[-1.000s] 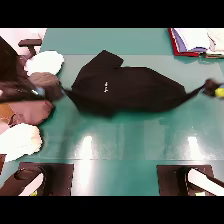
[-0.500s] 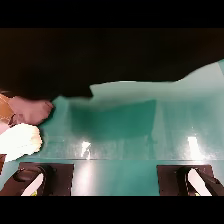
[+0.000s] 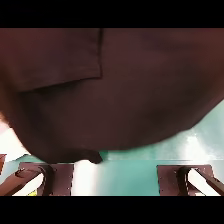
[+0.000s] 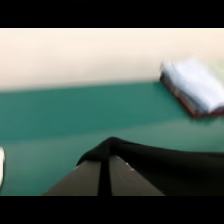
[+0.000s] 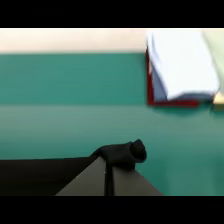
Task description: Fold the shirts.
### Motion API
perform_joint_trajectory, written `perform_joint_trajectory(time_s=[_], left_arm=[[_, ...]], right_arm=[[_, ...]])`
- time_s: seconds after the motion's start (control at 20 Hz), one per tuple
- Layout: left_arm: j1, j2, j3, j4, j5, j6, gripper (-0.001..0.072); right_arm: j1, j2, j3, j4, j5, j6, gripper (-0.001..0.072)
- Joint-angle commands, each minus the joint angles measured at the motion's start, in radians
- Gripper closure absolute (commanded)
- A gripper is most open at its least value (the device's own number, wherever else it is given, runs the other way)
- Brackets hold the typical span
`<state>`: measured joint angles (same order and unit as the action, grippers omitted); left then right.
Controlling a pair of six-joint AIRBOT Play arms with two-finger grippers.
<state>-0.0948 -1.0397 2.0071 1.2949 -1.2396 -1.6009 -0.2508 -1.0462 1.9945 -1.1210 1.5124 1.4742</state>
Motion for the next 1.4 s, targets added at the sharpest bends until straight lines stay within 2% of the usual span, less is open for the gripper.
perform_joint_trajectory(time_s=[0.0,0.1,0.25,0.5,0.6,0.75,0.85,0.95,1.2,1.25,1.3,1.35], left_arm=[[0.000,-0.204,-0.106,0.008,-0.112,-0.016,0.0682],[0.000,-0.316,-0.190,0.003,-0.100,-0.019,0.0682],[0.002,-0.475,-0.233,0.007,-0.040,-0.014,0.0682],[0.006,-0.615,-0.233,0.003,0.190,0.012,0.0683],[0.024,-0.635,-0.233,-0.001,0.216,0.024,0.0683],[0.064,-0.639,-0.233,-0.037,0.150,0.070,0.0683],[0.074,-0.639,-0.249,-0.059,0.074,0.156,0.0683],[0.074,-0.639,-0.308,-0.060,0.024,0.197,0.0682],[0.074,-0.639,-0.496,-0.058,0.053,0.189,0.0680],[0.074,-0.639,-0.511,-0.058,0.054,0.174,0.0602],[0.074,-0.638,-0.512,-0.058,0.046,0.156,0.0298],[0.077,-0.636,-0.502,-0.057,0.013,0.140,0.0168]], right_arm=[[0.095,-0.129,-0.142,-0.121,0.056,0.034,0.0698],[0.175,-0.244,-0.227,-0.235,0.068,0.036,0.0698],[0.237,-0.443,-0.288,-0.243,0.022,0.018,0.0698],[0.243,-0.710,-0.098,-0.232,-0.074,0.014,0.0698],[0.243,-0.761,-0.013,-0.232,-0.088,0.008,0.0697],[0.243,-0.774,0.029,-0.233,-0.060,-0.006,0.0697],[0.243,-0.738,-0.055,-0.233,-0.047,-0.021,0.0697],[0.243,-0.696,-0.175,-0.233,-0.058,-0.021,0.0697],[0.245,-0.634,-0.410,-0.204,-0.104,-0.020,0.0692],[0.245,-0.633,-0.433,-0.160,-0.103,-0.021,0.0567],[0.238,-0.632,-0.444,-0.113,-0.102,-0.021,0.0307],[0.228,-0.632,-0.441,-0.071,-0.092,-0.021,0.0282]])
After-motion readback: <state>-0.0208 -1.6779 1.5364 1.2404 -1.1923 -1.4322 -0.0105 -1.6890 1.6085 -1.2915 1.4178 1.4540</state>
